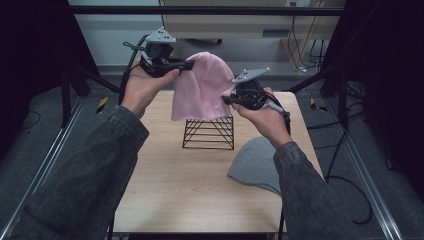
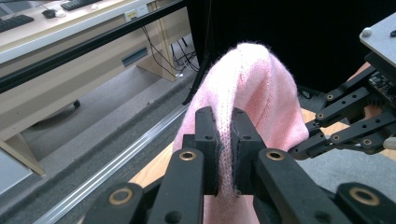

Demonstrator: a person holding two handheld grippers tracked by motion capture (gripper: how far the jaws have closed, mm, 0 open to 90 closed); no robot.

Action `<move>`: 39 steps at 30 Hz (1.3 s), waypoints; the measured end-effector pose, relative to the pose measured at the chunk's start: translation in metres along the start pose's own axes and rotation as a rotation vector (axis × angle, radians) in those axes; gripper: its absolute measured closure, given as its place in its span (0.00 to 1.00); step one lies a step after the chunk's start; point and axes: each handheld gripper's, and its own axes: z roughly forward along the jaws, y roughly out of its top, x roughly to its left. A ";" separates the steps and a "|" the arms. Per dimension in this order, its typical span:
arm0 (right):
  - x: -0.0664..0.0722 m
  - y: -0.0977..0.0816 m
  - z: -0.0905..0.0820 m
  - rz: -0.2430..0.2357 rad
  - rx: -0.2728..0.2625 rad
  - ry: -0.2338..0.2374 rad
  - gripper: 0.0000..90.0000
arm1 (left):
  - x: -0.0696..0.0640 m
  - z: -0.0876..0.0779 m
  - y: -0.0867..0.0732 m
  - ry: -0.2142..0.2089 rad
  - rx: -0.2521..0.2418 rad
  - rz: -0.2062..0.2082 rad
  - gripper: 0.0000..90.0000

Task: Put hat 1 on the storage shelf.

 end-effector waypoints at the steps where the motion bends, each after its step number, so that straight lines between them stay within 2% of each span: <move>1: -0.002 0.001 0.001 0.002 -0.002 -0.002 0.93 | 0.002 0.001 0.001 0.002 -0.004 0.000 0.93; 9: -0.014 0.006 0.005 0.010 0.004 -0.020 0.93 | 0.014 0.018 0.010 0.001 -0.009 0.007 0.92; 10: -0.018 0.006 0.008 0.007 0.017 -0.029 0.93 | 0.016 0.021 0.011 0.002 -0.005 0.005 0.92; 14: -0.024 0.005 0.010 0.022 0.026 -0.038 0.93 | 0.021 0.031 0.010 0.005 -0.003 -0.001 0.92; 17: -0.028 0.000 0.014 0.021 0.042 -0.048 0.93 | 0.027 0.040 0.003 0.004 0.008 -0.011 0.92; 24: -0.026 -0.006 0.019 0.014 0.052 -0.059 0.92 | 0.035 0.050 -0.006 0.000 -0.006 -0.023 0.91; 31: -0.022 -0.015 0.019 0.004 0.054 -0.072 0.92 | 0.031 0.054 -0.017 -0.002 -0.015 -0.026 0.91; 33: -0.019 -0.017 0.018 -0.013 0.051 -0.082 0.92 | 0.030 0.055 -0.021 0.003 -0.027 -0.029 0.91; 39: -0.011 -0.021 0.016 -0.025 0.041 -0.074 0.91 | 0.028 0.055 -0.030 -0.002 -0.035 -0.035 0.91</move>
